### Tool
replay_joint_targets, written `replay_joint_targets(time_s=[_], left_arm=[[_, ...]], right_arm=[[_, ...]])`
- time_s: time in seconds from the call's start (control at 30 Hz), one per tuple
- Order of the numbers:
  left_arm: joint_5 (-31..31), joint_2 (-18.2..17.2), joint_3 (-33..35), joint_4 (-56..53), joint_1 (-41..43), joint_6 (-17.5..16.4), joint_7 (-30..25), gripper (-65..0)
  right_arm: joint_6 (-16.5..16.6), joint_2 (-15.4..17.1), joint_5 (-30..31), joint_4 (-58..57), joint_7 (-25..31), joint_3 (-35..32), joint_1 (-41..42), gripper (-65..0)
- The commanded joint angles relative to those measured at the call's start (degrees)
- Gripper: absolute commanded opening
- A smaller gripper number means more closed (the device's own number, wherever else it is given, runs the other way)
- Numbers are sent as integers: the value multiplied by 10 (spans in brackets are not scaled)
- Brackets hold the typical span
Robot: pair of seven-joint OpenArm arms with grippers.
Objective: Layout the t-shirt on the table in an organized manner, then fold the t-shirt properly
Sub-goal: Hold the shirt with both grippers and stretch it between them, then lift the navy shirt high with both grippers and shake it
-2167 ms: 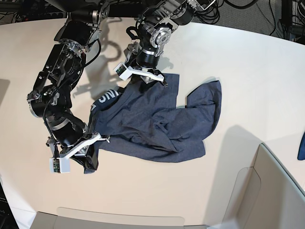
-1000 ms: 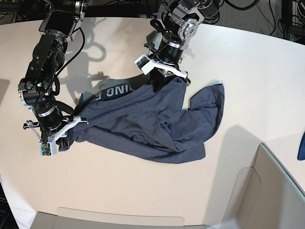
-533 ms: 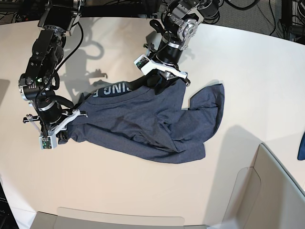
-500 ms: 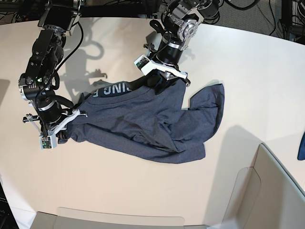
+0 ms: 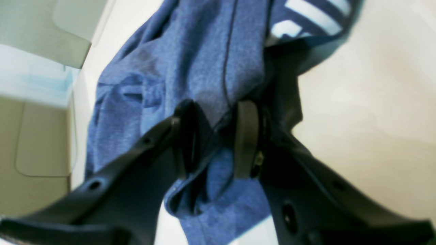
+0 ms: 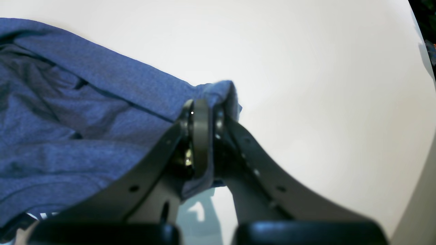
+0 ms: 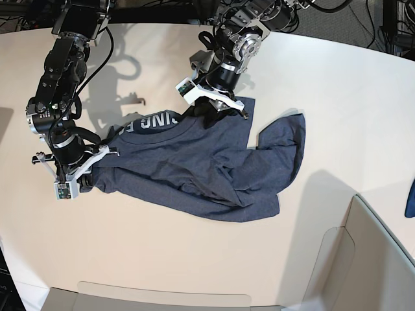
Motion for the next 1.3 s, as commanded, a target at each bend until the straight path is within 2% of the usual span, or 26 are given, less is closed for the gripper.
replay_joint_targets(time_s=[0.0, 0.3, 0.37, 0.43, 0.47, 0.67, 0.77, 0.93, 1.07, 1.27], left_arm=[[8, 2, 0, 9, -4, 9, -14, -479], [8, 2, 0, -5, -29, 9, -14, -487], [8, 2, 0, -25, -40, 10, -14, -538], [8, 2, 0, -45, -54, 10, -23, -632], [8, 1, -3, -48, -58, 10, -32, -650], [8, -14, -38, 15, -54, 17, -88, -649], [8, -25, -62, 70, -50, 37, -90, -649], [8, -31, -123, 134, -46, 35, -91, -646], [9, -31, -172, 160, -80, 34, -87, -646], [11, -34, -254, 193, -139, 34, -91, -603]], right_arm=[[4, 4, 3, 10, 14, 1, 11, -650], [4, 4, 3, 10, 14, -2, 12, -650], [4, 3, 3, 10, 14, -2, 14, -650], [4, 3, 3, 8, 15, -2, 19, -650], [4, 3, 3, 7, 15, -2, 26, -650], [3, -2, 3, -48, 15, -4, 100, -650], [3, -24, 3, -86, 15, -12, 152, -650], [1, -58, 3, -161, 17, -48, 247, -650], [-4, -87, 2, -218, 65, -80, 319, -650], [-55, -110, 2, -334, 167, -162, 423, -650]])
